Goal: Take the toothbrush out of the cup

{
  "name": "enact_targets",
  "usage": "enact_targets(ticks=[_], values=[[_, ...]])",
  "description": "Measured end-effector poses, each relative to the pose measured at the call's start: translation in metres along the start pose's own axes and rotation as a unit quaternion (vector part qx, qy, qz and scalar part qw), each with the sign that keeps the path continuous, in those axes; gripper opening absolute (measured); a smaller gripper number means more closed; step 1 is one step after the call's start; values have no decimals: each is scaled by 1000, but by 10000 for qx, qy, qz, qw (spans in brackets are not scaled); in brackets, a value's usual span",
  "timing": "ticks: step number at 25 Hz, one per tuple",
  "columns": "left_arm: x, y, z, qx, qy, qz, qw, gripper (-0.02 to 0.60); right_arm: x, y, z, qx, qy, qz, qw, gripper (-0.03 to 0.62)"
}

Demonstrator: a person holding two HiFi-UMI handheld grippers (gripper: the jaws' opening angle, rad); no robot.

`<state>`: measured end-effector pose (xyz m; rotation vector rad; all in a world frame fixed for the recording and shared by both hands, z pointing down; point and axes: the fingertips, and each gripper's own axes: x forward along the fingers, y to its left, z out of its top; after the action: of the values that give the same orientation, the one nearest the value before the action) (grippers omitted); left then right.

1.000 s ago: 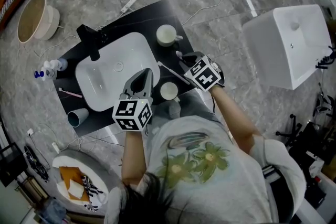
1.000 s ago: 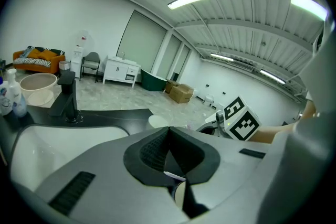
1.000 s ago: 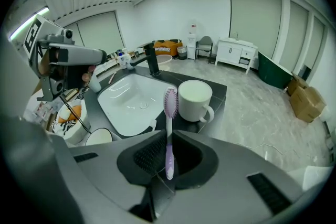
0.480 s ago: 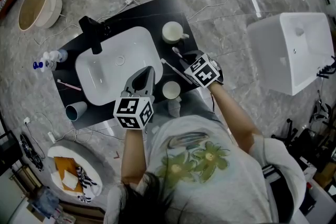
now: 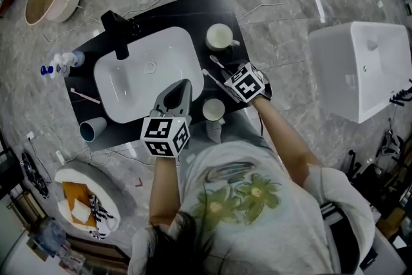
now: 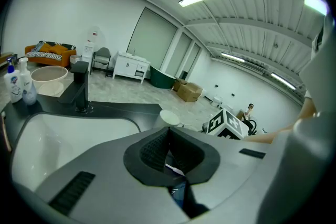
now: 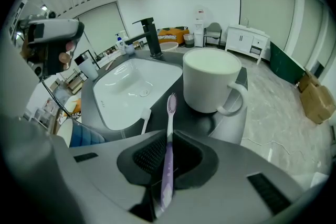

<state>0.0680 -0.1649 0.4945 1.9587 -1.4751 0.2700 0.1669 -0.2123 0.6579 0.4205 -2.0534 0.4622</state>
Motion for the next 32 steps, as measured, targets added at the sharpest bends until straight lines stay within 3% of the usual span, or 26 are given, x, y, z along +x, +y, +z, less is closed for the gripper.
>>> enact_targets(ticks=[8, 15, 24, 27, 32], values=[[2, 7, -1, -88, -3, 63, 9999, 17, 16, 0, -9, -75, 273, -5, 9996, 61], [5, 11, -1, -107, 13, 44, 9999, 17, 19, 0, -7, -158, 123, -202, 9996, 63], [1, 7, 9, 28, -68, -15, 10000, 17, 18, 6, -5, -116, 80, -60, 9999, 64], [-4, 2, 16, 94, -135, -64, 9998, 17, 5, 5, 2, 44, -157, -118, 9998, 64], [-13, -8, 28, 142, -279, -198, 9993, 17, -41, 6, 27, 305, -962, -278, 9945, 64]])
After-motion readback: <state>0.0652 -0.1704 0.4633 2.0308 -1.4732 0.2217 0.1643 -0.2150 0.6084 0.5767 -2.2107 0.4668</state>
